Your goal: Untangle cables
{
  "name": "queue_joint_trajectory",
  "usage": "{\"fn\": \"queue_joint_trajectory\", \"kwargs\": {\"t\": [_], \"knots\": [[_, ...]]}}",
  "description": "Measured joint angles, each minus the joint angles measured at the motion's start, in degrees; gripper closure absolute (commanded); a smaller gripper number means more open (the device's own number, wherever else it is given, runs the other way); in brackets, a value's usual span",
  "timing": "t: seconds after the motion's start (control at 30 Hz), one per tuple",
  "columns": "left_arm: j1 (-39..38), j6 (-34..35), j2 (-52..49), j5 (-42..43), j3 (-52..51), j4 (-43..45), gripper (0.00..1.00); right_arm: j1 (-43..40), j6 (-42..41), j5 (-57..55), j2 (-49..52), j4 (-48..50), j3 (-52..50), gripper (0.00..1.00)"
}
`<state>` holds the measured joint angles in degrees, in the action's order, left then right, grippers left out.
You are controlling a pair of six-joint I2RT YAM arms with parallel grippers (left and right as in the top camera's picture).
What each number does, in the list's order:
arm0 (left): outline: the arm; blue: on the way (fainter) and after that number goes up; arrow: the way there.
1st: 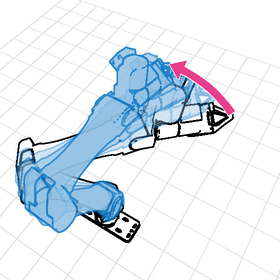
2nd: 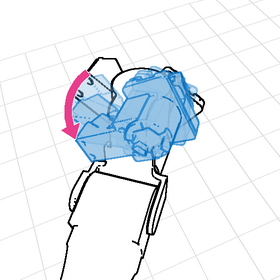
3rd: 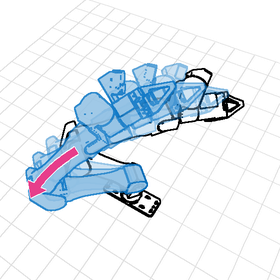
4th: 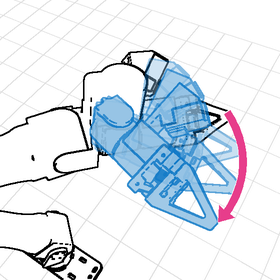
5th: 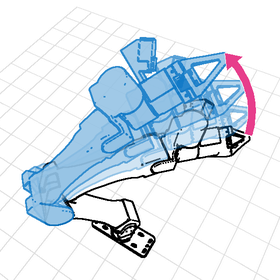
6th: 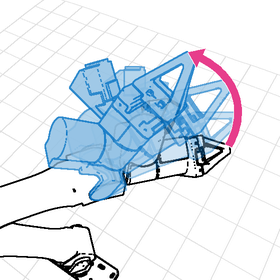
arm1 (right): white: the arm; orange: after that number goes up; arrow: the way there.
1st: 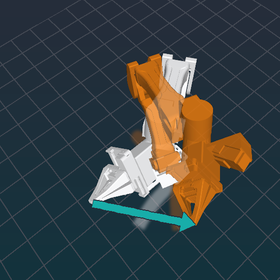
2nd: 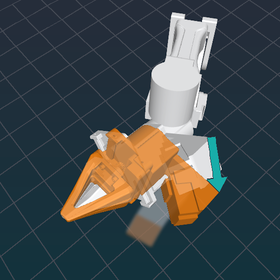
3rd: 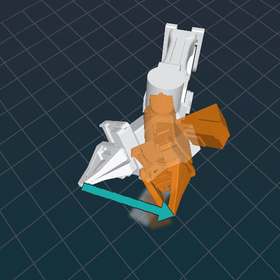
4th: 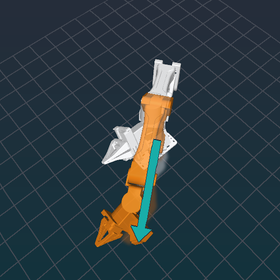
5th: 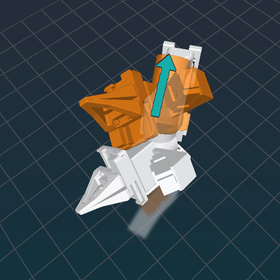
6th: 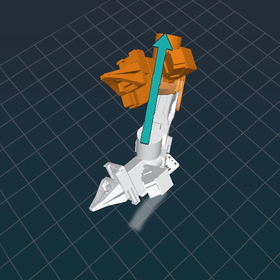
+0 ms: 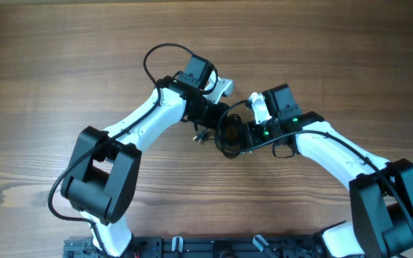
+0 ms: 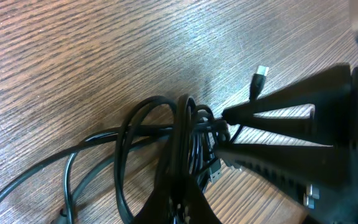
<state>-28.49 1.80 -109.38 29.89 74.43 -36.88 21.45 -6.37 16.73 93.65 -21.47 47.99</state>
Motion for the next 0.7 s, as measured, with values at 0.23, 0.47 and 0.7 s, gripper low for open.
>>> {"fn": "queue_joint_trajectory", "kwargs": {"t": [0.23, 0.47, 0.7], "knots": [[0.0, 0.0, 0.0, 0.0, 0.0, -1.1, 0.96, 0.0, -1.2, -2.3, 0.0, -0.1, 0.0, 0.96], [0.1, 0.2, 0.0, -7.5, 0.0, -7.1, 0.96, -0.2, -10.1, -8.2, 0.0, -1.3, 0.0, 0.43], [0.3, 0.2, 0.0, -1.5, 0.0, -2.1, 0.96, -0.2, 3.9, 0.0, 0.0, 5.2, 0.0, 0.43]]}}
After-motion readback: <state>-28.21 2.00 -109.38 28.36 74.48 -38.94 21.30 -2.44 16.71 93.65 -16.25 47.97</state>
